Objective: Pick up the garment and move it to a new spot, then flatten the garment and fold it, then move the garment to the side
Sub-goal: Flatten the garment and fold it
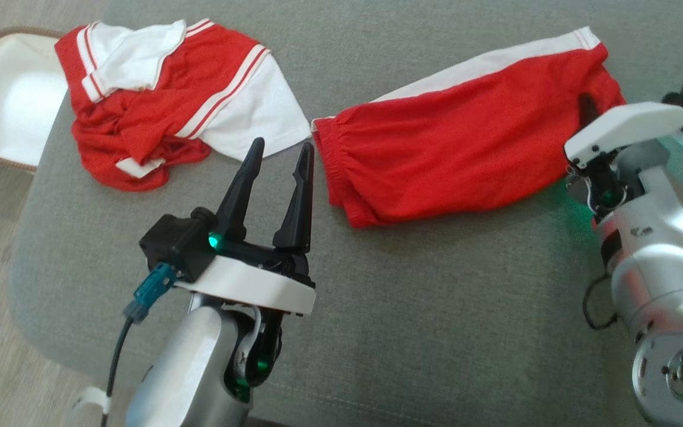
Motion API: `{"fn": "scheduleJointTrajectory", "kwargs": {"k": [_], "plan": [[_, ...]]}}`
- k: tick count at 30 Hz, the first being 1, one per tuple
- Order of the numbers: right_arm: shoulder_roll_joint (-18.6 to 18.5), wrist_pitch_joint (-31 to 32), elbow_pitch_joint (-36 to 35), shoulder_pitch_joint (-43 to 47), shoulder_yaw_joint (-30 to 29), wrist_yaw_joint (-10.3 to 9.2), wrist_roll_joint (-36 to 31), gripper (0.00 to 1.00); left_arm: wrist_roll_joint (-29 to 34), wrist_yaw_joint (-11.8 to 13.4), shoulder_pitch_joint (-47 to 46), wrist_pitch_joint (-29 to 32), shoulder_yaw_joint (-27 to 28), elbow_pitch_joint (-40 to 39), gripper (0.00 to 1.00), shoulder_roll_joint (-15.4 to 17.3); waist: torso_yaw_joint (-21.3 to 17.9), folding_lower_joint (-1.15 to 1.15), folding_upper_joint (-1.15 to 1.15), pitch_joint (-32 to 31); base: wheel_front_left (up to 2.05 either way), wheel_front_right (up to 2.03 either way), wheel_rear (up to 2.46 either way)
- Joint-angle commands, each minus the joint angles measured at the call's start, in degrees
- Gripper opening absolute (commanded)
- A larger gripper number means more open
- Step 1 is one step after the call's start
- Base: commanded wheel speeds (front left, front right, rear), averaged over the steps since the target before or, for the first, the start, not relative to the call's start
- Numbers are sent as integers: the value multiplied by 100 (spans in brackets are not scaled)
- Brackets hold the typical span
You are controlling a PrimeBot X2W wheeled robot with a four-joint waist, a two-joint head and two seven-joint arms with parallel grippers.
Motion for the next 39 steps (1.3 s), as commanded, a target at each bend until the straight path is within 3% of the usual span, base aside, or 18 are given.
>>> {"fn": "scheduleJointTrajectory", "kwargs": {"k": [1,15,24,33,39], "plan": [[76,-98,-63,138,41,43,-31,0,50,18,-140,-33,219,-163,100,52,-64,0,0,-70,0,0,0],[-367,-1338,-189,1194,-616,43,-88,0,248,-32,138,-33,417,-118,100,52,-749,0,0,-655,0,0,0],[-174,-1562,-649,1559,-855,43,-192,0,321,-79,239,-33,446,-121,100,52,-969,0,0,-757,0,0,0],[98,-1412,-1339,1581,-579,43,-233,0,340,-126,272,-33,437,-33,100,52,-921,0,0,-933,0,0,0],[146,-1087,-1771,1656,31,43,261,0,311,-133,350,-33,411,6,100,52,-771,0,0,-1071,0,0,0]]}}
